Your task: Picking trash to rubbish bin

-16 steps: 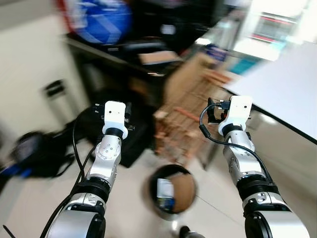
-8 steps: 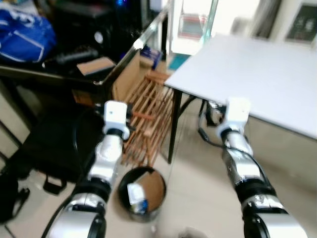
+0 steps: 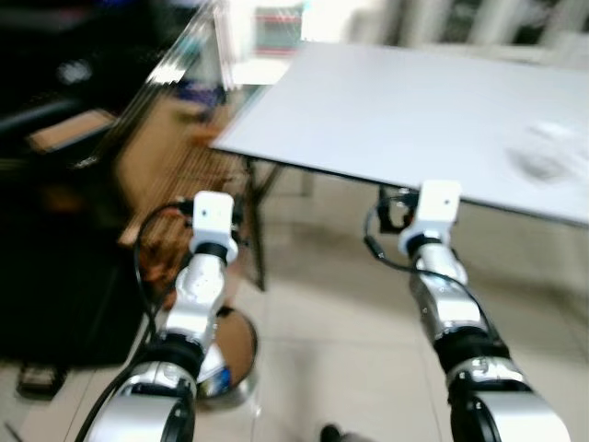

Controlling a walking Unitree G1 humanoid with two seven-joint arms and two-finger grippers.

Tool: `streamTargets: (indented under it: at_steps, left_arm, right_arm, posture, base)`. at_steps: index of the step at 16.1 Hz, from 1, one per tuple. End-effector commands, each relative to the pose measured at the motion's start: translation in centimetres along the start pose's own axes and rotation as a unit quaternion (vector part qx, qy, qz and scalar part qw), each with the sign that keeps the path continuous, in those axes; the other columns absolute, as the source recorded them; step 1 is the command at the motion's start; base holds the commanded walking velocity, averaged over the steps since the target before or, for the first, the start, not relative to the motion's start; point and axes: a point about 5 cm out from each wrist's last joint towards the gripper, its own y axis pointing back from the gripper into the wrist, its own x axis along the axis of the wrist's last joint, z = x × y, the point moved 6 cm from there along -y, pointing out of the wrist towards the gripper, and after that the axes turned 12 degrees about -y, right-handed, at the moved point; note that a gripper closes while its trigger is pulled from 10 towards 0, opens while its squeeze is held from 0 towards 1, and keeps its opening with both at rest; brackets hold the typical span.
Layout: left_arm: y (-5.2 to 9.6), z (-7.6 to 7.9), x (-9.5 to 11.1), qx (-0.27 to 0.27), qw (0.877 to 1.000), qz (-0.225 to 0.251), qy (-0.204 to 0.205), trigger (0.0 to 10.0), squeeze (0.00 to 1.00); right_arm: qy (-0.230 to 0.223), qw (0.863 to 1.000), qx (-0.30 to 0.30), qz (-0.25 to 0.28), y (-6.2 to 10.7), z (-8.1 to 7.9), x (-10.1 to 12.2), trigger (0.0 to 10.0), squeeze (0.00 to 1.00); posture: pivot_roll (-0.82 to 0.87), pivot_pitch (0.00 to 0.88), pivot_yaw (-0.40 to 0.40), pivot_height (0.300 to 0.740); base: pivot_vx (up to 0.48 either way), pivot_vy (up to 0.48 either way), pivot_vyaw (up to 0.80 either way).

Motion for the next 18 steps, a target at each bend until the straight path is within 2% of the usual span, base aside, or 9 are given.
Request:
streamTargets:
  at_steps: [1, 12, 18]
  left_arm:
    - [-0.25, 0.32, 0.51, -0.005, 1.0, 0.006, 0.002, 10.0, 0.0]
    - [-0.12, 0.76, 0.3, -0.014, 1.0, 0.002, 0.006, 10.0, 0.0]
    - [0.02, 1.08, 0.21, -0.017, 1.0, 0.001, 0.008, 10.0, 0.0]
  right_arm:
    - [0.001, 1.0, -0.003, 0.0, -0.1, 0.25, 0.16, 10.0, 0.0]
    - [0.0, 1.0, -0.005, -0.001, 0.04, 0.45, 0.02, 10.0, 0.0]
    - [0.005, 1.0, -0.006, -0.004, 0.16, 0.62, -0.18, 10.0, 0.0]
  posture:
    - [-0.06, 0.032, 0.045, 0.74]
    - [-0.06, 0.049, 0.041, 0.74]
    - [-0.06, 0.052, 0.041, 0.74]
  base:
    - [0.0, 0.0, -0.79]
    - [0.0, 0.0, -0.79]
    - [0.0, 0.0, 0.0]
